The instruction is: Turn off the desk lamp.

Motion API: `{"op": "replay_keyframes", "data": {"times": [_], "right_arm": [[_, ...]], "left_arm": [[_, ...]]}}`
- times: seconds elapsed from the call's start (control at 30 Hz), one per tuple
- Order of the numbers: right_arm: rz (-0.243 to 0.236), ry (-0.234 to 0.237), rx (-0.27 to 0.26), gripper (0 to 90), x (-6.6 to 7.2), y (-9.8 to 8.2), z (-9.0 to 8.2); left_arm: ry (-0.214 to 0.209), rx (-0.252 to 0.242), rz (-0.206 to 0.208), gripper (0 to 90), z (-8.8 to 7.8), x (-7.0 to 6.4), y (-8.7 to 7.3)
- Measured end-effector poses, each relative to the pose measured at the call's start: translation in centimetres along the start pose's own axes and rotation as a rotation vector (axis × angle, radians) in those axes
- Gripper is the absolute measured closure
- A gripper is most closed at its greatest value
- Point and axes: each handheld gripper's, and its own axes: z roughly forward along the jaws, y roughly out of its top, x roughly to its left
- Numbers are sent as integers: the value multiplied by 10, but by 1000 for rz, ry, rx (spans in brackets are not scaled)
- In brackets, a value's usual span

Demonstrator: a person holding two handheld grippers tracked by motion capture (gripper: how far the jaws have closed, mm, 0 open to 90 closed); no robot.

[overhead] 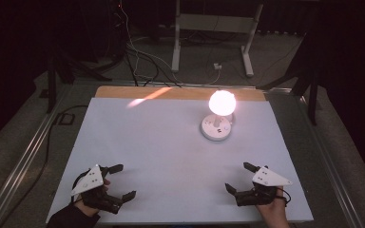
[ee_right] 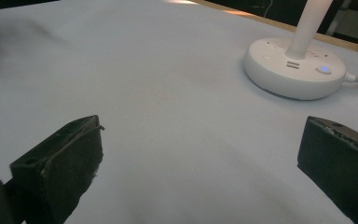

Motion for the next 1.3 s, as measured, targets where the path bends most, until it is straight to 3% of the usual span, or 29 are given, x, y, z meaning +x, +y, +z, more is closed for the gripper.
{"op": "replay_keyframes", "data": {"times": [0.4,0.57,0.93,1.3], "right_arm": [[-12,-45,38,0,1,-1,1],[21,-51,42,0,0,0,-1],[30,-60,63,0,0,3,0],[42,-88,53,0,-1,19,-5]], "left_arm": [[3,8,8,5,1,0,0],[2,5,8,6,1,0,1],[2,1,2,5,0,0,1],[0,0,-1,5,0,0,1]]}}
